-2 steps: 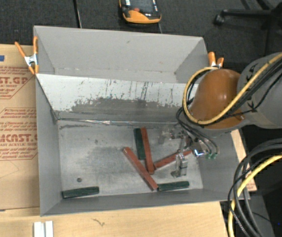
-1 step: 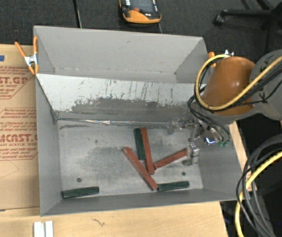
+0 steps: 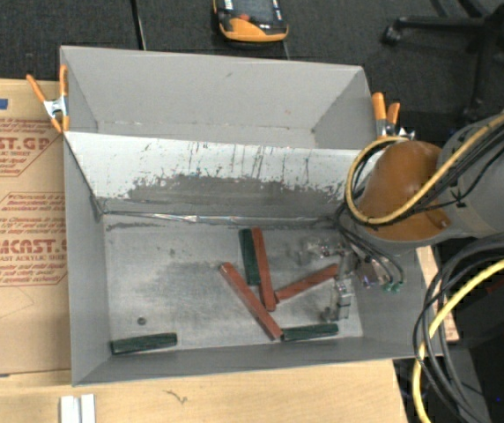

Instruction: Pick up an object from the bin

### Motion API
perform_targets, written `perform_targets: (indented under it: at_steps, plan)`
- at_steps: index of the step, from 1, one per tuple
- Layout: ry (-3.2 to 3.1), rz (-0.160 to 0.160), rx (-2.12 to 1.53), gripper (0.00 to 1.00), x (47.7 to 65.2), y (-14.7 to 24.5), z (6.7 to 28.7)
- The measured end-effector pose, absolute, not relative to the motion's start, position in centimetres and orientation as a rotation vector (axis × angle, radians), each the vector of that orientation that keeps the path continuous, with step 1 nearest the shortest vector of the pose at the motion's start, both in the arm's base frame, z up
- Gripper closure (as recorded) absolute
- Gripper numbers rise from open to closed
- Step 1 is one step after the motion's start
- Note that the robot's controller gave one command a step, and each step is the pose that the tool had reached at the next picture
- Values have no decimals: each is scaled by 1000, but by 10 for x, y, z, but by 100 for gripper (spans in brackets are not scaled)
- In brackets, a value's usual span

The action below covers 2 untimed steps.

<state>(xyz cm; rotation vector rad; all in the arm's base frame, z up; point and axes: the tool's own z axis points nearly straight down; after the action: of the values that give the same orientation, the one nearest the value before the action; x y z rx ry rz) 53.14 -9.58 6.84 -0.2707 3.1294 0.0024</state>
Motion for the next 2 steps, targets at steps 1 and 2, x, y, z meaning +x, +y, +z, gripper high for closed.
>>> perform_targets:
  at_steps: [1, 2]
  plan:
    - [3101, 1, -494, 100, 541, -69, 70]
    - [3101, 1, -494, 100, 541, -69, 70]
